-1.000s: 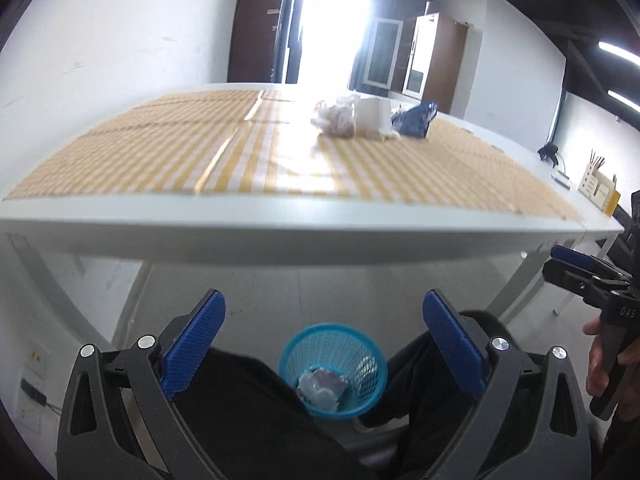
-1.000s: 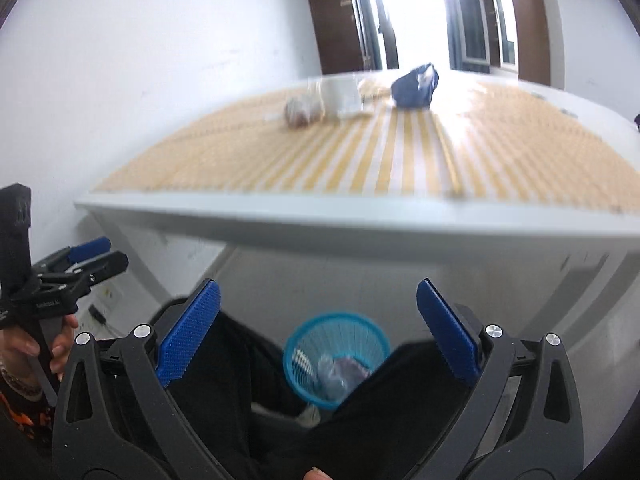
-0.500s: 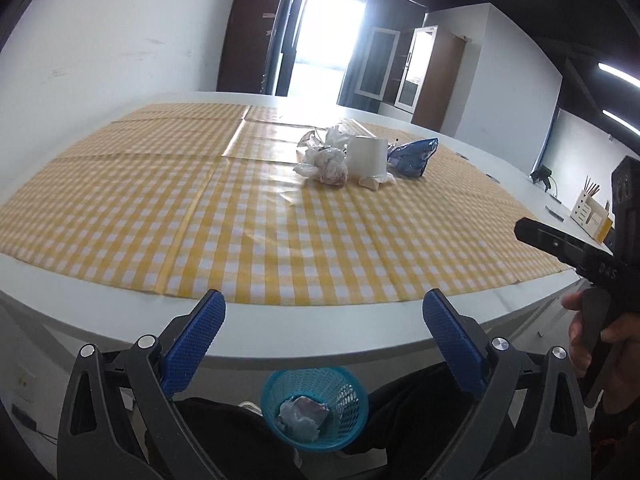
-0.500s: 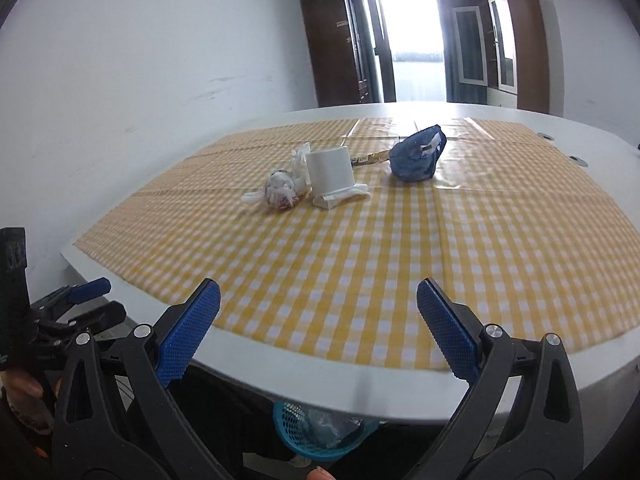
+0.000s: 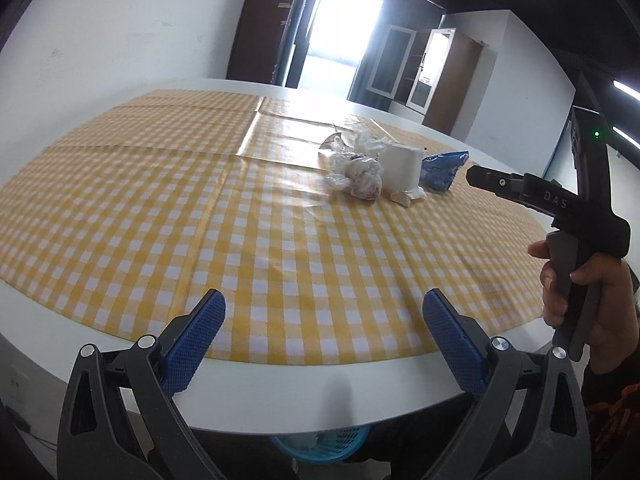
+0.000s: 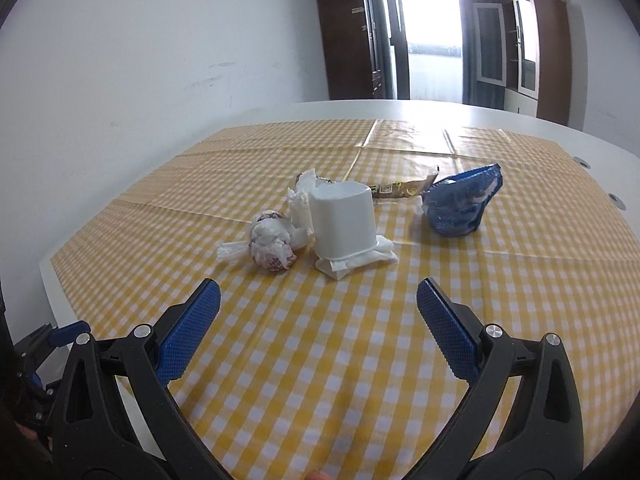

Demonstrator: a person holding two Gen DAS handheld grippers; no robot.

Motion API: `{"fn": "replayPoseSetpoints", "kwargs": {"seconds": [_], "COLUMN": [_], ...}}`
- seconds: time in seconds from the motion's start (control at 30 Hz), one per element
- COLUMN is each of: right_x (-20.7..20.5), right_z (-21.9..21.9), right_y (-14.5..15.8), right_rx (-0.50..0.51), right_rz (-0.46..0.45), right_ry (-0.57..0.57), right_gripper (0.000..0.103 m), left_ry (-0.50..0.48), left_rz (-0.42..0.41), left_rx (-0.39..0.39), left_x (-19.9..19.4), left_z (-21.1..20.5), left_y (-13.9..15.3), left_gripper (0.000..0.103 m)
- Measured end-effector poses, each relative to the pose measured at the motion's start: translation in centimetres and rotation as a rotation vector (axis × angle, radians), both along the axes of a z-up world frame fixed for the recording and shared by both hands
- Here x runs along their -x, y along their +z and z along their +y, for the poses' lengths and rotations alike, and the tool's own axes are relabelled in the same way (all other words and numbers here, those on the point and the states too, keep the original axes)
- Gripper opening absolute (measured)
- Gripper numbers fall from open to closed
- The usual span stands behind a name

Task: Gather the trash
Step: 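Grasp the white plastic bag bundle with the left tool while the right tool grasps the white cup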

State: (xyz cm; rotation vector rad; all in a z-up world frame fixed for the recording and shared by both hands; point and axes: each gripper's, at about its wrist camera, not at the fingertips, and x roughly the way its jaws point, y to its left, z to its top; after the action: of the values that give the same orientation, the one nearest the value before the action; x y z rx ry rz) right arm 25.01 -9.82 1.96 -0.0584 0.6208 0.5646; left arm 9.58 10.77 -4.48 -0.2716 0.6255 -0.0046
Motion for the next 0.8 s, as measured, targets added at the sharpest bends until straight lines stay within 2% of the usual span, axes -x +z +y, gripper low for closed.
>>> {"fn": "replayPoseSetpoints", "kwargs": {"seconds": [0.17,0.3,0.4,0.53,0.67,0.73,0.77,0.8], "right_x": [-3.5,-6.4,-8.8,-12.0,-12.8,-13.0,-13.1,-13.2], "right_z": [1.4,2.8,3.5,4.4,4.4,3.8,3.5,3.3], "right_y": [0.0,-0.5,-1.0,-2.3,-3.5,-4.0,-4.1,-4.2], "right_rx": [0.016,0.054,0.049,0.049,0.036,0.039,0.024,0.008], "right_rz": [0.012,0.024,0.043,0.096,0.130,0.157,0.173,0.188], "right_ry": [0.015,0.031,0.036,0.061,0.061,0.053,0.052,0.054], "right_gripper": [0.094,0.094,0.087,0.084,0.066,0.065,0.059,0.059], "left_ry": [0.024,0.043,0.043,0.032,0.025,0.017,0.015,0.010], "left_rz": [-0.004,0.008,0.015,0.015,0.021,0.037,0.046,0.065], "left_rx": [-0.018,0.015,0.018,0.021,-0.034,-0.057,-0.062,-0.068], "left_x": [-0.8,-2.2,-3.6,-6.7,-10.1,-11.7,-12.4,-13.5], "left_z": [0.7,1.5,1.3,0.9,0.2,-0.2,-0.3,-0.4], "left_y": [0.0,0.0,0.2,1.4,2.8,2.9,2.8,2.7], "left_gripper": [0.097,0.097,0.097,0.097,0.097,0.097,0.097,0.097]}}
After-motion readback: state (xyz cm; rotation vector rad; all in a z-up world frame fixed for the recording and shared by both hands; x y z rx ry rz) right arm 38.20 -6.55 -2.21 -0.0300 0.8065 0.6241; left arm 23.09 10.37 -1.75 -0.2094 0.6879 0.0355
